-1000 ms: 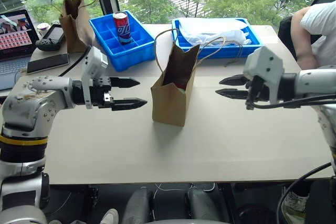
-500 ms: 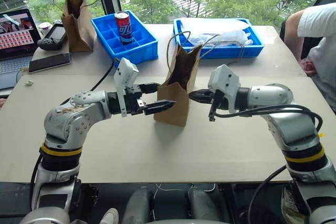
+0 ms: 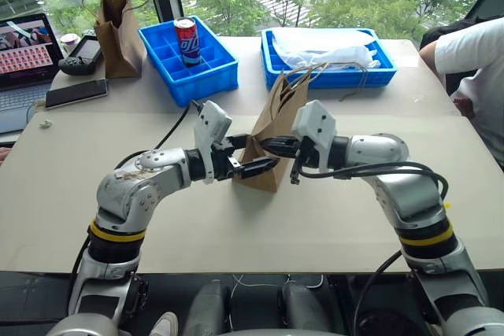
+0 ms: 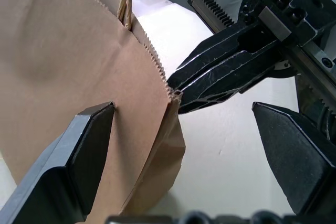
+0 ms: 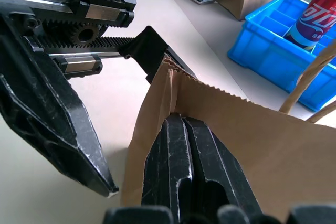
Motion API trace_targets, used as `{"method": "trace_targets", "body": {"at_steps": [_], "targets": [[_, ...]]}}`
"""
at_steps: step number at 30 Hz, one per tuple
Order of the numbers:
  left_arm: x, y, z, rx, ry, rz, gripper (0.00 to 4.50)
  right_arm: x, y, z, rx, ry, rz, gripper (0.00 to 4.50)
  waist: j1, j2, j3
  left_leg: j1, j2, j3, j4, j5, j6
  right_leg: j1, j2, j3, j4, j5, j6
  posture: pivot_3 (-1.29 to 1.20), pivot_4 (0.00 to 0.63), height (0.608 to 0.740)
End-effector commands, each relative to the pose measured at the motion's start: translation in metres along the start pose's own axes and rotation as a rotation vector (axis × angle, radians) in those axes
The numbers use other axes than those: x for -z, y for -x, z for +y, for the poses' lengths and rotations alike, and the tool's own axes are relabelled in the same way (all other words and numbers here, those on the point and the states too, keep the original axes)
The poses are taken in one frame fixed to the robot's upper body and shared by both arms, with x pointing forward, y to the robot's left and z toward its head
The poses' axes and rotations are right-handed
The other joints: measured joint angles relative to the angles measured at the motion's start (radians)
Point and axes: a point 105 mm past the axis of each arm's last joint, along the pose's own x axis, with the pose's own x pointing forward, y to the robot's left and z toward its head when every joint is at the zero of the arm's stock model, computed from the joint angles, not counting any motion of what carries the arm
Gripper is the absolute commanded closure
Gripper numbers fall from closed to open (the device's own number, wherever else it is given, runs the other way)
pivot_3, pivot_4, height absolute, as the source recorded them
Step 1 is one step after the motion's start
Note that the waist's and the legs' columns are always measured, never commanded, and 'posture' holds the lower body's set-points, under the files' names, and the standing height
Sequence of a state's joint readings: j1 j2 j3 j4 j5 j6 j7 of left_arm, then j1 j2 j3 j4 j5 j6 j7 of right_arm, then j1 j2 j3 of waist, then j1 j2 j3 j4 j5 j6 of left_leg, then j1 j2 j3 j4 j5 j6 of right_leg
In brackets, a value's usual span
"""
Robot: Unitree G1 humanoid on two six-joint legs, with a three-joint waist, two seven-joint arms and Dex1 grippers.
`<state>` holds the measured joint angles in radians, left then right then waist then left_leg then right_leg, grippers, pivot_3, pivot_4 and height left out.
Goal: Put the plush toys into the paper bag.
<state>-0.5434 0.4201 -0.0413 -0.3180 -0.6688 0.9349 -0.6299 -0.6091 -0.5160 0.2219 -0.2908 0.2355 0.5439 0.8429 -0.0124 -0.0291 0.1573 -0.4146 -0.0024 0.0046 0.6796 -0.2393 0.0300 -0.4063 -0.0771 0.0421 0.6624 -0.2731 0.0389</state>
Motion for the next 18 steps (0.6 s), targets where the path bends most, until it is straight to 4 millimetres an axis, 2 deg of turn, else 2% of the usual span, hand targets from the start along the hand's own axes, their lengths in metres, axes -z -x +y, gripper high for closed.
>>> {"method": "trace_targets", "body": {"at_steps": [1,13,17,18], "targets": [[-0.008,-0.002,0.005,-0.074,-0.037,-0.039,0.00,-0.007,-0.003,-0.007,0.038,0.037,-0.037,4.48,0.000,0.000,0.000,0.000,0.000,0.000,0.000,0.000,0.000,0.000,0.000,0.000,0.000,0.000,0.000,0.00,0.150,0.740],[0.004,-0.011,0.008,-0.151,-0.134,0.027,0.00,-0.006,-0.010,-0.028,0.138,0.044,-0.052,4.48,0.000,0.000,0.000,0.000,0.000,0.000,0.000,0.000,0.000,0.000,0.000,0.000,0.000,0.000,0.000,0.00,0.150,0.740],[0.002,-0.015,0.012,-0.191,-0.116,0.006,0.98,-0.006,-0.010,-0.029,0.149,0.042,-0.055,4.50,0.001,0.000,0.000,0.000,0.000,0.000,0.000,0.000,0.000,0.000,0.000,0.000,0.000,0.000,0.000,0.00,0.150,0.740],[0.002,-0.015,0.013,-0.201,-0.112,0.001,1.49,-0.006,-0.010,-0.029,0.149,0.041,-0.055,4.50,0.001,0.000,0.000,0.000,0.000,0.000,0.000,0.000,0.000,0.000,0.000,0.000,0.000,0.000,0.000,0.00,0.150,0.740]]}}
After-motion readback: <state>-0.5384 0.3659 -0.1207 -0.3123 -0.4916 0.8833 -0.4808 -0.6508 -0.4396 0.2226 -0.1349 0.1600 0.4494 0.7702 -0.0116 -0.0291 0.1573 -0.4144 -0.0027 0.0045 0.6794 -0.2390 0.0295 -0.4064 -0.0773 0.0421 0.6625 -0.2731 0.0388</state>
